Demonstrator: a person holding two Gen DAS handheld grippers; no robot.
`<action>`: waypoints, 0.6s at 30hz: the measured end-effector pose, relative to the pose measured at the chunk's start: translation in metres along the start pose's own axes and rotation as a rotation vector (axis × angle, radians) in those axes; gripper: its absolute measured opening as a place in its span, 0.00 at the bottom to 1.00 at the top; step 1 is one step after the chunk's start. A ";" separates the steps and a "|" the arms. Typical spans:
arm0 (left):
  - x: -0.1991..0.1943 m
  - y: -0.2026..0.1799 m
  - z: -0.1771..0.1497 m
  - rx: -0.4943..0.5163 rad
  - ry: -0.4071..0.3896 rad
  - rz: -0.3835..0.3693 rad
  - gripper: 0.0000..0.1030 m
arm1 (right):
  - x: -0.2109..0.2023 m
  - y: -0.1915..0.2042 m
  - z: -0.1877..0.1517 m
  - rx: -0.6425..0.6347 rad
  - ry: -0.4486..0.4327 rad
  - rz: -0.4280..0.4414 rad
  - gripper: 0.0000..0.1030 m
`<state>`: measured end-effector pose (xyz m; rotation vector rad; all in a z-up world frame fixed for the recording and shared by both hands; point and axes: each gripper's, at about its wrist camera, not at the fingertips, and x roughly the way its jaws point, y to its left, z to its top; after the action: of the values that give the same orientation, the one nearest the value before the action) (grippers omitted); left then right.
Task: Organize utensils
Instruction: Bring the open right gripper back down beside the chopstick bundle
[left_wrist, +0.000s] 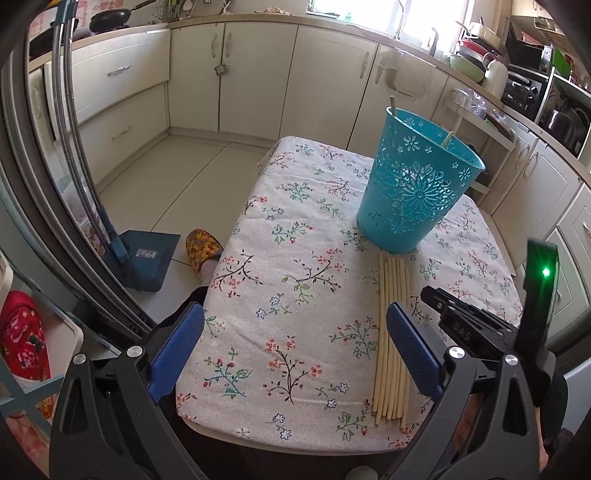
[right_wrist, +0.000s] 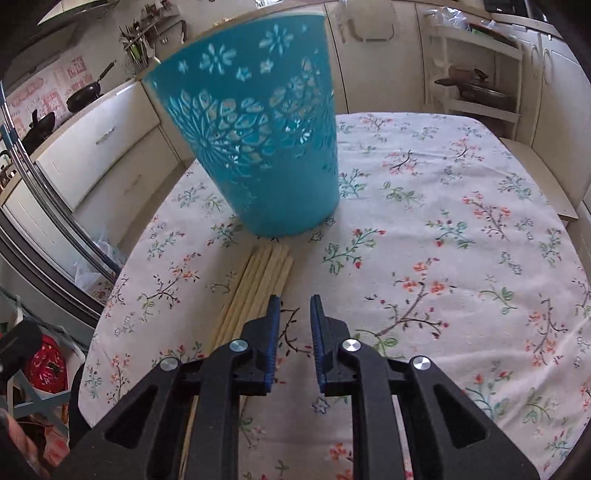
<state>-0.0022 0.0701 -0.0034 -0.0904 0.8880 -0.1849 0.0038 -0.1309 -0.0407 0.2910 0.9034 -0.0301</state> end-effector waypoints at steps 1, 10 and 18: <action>0.001 0.001 -0.001 -0.003 0.005 0.000 0.92 | 0.004 0.002 0.001 0.000 0.006 0.003 0.17; 0.010 0.003 -0.002 -0.004 0.026 0.000 0.92 | 0.010 0.016 -0.007 -0.097 0.014 -0.035 0.17; 0.025 -0.011 0.001 0.052 0.053 0.001 0.92 | 0.003 -0.003 -0.007 -0.082 0.041 -0.018 0.08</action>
<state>0.0125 0.0545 -0.0206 -0.0373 0.9351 -0.2103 0.0000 -0.1317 -0.0472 0.2080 0.9458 -0.0040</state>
